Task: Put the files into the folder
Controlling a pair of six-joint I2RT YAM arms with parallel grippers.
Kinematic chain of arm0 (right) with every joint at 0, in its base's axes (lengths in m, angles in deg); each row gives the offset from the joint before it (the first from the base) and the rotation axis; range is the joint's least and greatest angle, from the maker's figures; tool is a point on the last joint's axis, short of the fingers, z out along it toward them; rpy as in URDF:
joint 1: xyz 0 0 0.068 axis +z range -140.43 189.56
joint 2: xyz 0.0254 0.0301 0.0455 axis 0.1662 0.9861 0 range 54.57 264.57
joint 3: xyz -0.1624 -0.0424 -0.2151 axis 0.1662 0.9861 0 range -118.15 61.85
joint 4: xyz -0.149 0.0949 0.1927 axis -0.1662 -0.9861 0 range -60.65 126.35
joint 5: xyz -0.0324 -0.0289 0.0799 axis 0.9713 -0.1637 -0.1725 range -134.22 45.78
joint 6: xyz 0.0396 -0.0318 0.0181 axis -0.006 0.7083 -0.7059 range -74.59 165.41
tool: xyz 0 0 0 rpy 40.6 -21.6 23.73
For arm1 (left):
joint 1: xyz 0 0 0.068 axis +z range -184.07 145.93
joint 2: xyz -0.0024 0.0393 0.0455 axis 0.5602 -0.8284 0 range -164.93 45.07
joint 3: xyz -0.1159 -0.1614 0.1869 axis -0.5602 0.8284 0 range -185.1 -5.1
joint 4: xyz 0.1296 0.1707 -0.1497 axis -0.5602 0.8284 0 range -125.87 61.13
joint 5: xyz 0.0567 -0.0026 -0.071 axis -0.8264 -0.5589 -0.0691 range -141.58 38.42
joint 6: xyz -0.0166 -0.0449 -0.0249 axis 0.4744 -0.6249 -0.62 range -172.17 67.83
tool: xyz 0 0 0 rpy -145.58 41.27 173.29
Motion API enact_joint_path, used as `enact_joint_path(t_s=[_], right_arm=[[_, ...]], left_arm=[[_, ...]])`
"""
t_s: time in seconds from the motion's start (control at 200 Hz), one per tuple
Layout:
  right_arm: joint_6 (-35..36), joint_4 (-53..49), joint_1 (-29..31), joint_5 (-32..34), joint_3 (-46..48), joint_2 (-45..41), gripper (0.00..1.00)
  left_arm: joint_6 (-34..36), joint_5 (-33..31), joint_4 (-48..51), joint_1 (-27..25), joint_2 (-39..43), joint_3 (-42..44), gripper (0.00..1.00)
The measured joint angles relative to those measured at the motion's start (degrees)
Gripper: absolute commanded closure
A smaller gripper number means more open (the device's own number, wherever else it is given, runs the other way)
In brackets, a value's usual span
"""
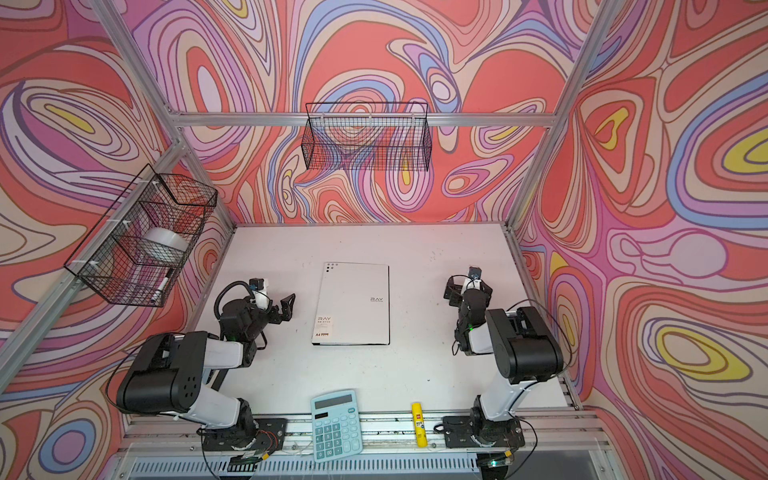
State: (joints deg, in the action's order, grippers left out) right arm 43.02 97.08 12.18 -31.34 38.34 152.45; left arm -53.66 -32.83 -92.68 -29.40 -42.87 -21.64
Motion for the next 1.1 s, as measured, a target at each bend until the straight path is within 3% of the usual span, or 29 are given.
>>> enact_joint_path(t_s=[0.366, 1.097], right_arm=[[-0.2, -4.87, -1.75, -3.45, -2.91, 0.28, 0.01], [-0.22, -5.03, -1.75, -3.54, -2.91, 0.28, 0.02]], left_arm=[[0.04, -3.63, 4.66, -0.24, -0.22, -3.56, 0.0], [0.02, -3.85, 4.74, -0.24, -0.22, -3.56, 0.0]])
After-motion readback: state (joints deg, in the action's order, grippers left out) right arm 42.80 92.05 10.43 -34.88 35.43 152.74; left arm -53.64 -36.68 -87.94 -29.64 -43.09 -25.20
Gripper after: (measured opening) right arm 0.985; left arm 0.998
